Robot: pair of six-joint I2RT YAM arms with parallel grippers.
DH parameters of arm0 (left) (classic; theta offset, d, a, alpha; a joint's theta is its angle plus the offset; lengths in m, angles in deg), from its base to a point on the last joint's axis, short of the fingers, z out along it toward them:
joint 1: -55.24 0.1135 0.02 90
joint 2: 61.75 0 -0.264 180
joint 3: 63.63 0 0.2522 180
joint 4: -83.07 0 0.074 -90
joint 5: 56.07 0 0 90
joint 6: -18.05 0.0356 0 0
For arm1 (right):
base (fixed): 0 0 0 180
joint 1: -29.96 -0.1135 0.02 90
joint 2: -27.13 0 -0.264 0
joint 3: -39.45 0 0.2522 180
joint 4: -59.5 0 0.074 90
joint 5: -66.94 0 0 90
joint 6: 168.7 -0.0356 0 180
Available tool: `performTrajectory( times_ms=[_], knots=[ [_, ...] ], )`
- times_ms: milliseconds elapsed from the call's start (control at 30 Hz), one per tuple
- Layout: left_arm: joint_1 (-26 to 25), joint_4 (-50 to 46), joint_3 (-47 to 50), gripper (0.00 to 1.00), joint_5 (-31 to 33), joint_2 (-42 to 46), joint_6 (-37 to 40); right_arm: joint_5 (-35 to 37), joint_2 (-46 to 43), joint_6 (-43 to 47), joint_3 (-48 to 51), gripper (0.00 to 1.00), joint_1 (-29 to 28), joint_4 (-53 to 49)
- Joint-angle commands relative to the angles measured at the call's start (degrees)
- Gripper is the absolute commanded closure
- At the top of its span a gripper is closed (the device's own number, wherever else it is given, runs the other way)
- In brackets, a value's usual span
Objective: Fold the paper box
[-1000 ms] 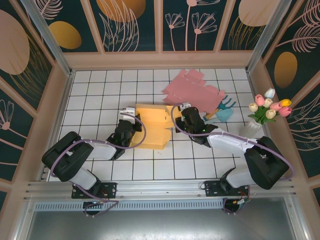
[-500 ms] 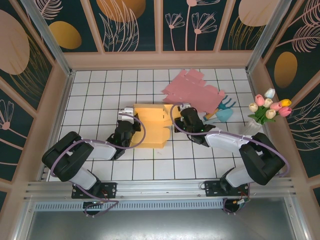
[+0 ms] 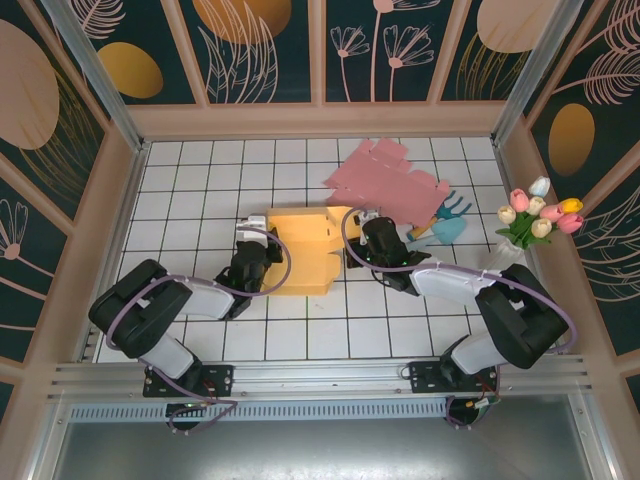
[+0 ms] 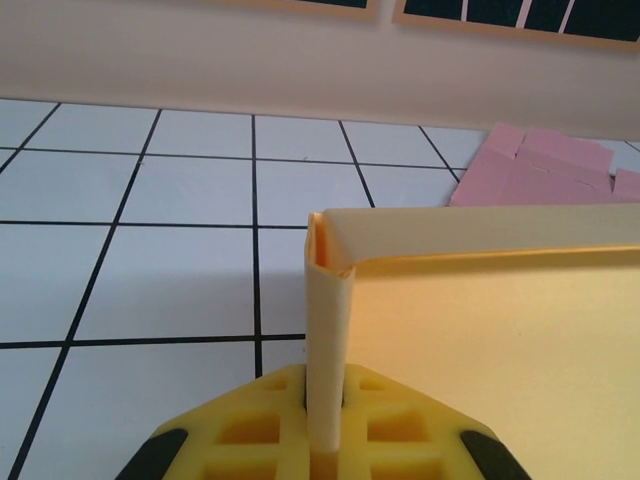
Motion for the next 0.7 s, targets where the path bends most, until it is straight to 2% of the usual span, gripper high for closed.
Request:
performTrajectory(
  times_ms=[0,400,667],
  knots=[
    [-0.62,5.09,-0.78,1.00,-5.28,-1.39,-1.10,-2.58,-1.15,0.59,-0.88,1.00,0.28,3.88],
    [-1.73,8.23,-0.39,1.00,-8.22,-2.15,-2.12,-5.61,3.54,0.39,-2.35,1.00,-1.10,6.39],
    [-1.73,3.59,-2.50,1.00,-3.52,-2.57,-2.01,-4.30,0.02,1.35,-1.01,1.00,-1.25,4.59]
  ],
)
